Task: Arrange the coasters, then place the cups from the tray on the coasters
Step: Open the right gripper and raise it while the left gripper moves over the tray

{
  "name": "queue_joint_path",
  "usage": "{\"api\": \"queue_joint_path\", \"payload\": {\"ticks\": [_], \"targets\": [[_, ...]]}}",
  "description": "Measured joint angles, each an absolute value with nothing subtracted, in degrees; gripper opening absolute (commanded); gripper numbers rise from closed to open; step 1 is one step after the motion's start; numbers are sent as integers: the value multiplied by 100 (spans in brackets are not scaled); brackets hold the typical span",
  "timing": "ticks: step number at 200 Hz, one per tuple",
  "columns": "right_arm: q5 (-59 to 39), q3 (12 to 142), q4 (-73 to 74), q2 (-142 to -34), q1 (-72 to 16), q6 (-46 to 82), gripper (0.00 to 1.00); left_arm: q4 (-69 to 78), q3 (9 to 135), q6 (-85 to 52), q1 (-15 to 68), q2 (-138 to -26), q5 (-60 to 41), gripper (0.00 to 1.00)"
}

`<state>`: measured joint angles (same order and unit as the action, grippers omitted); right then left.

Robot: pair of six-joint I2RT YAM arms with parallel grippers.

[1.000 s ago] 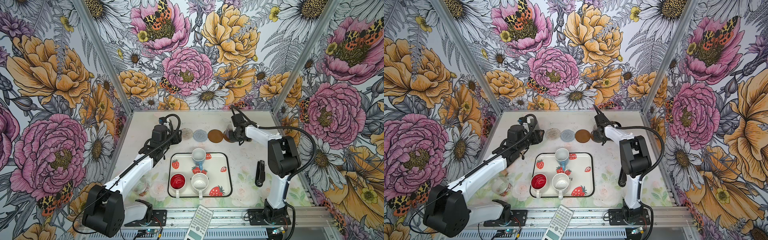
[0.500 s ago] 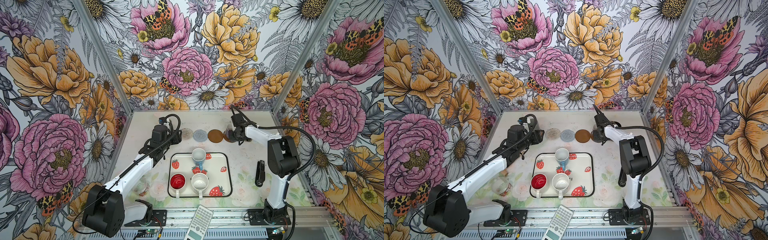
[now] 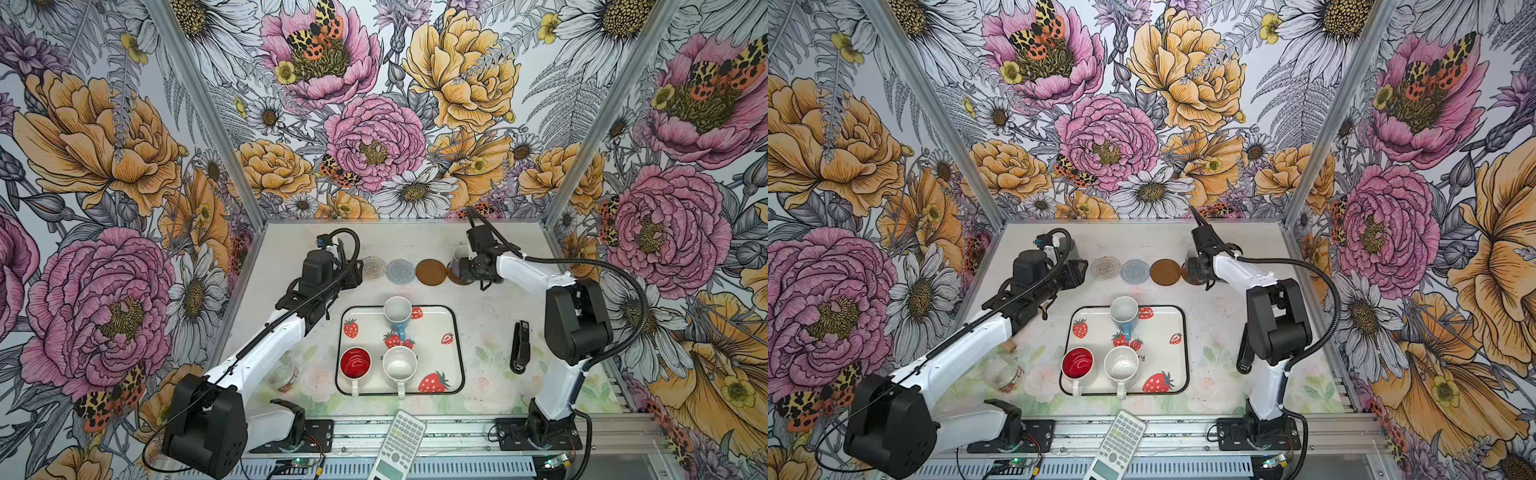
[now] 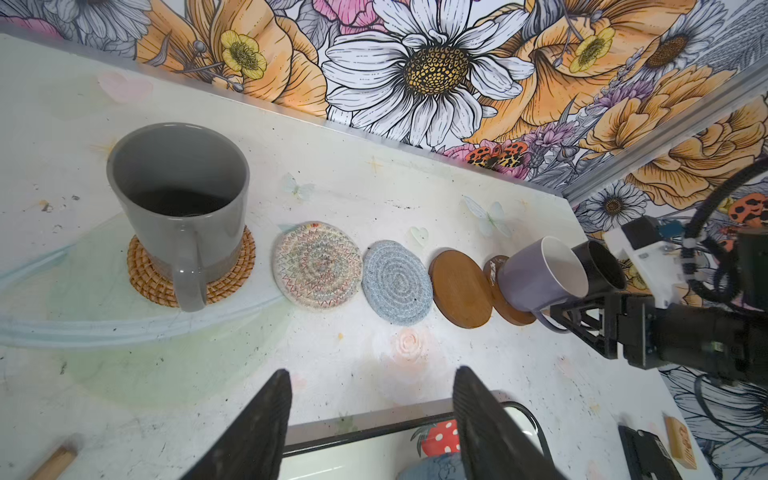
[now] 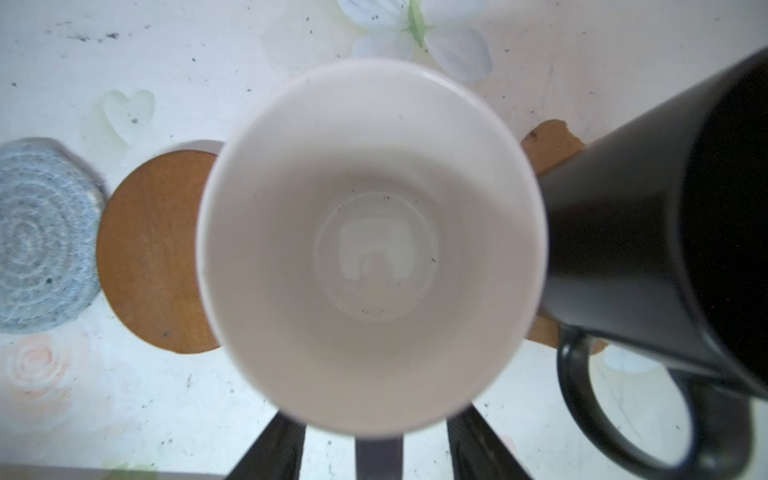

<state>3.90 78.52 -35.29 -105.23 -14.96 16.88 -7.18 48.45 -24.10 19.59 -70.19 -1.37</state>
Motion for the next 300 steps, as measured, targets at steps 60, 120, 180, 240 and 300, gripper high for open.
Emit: {"api": "queue_joint_path", "payload": {"ticks": [60, 120, 180, 240, 300], "targets": [[607, 7212, -3485, -8908, -1708, 1911, 58, -843, 4845, -2410, 2025, -6785, -58, 64], [993, 6875, -2681, -7358, -2630, 2602, 59, -1063, 4978, -2405, 2508, -6683, 222, 63], [895, 6471, -1271, -7011, -3280, 3138, 60, -1691, 5651, -2294, 3304, -6560, 513, 61], [987, 5782, -906, -6945, -3330, 3201, 68, -2943, 5699, -2333, 4333, -5070, 878, 60], [1092, 5522, -784, -6654, -3127, 3194, 69, -4676, 5714, -2834, 4901, -4672, 993, 58]]}}
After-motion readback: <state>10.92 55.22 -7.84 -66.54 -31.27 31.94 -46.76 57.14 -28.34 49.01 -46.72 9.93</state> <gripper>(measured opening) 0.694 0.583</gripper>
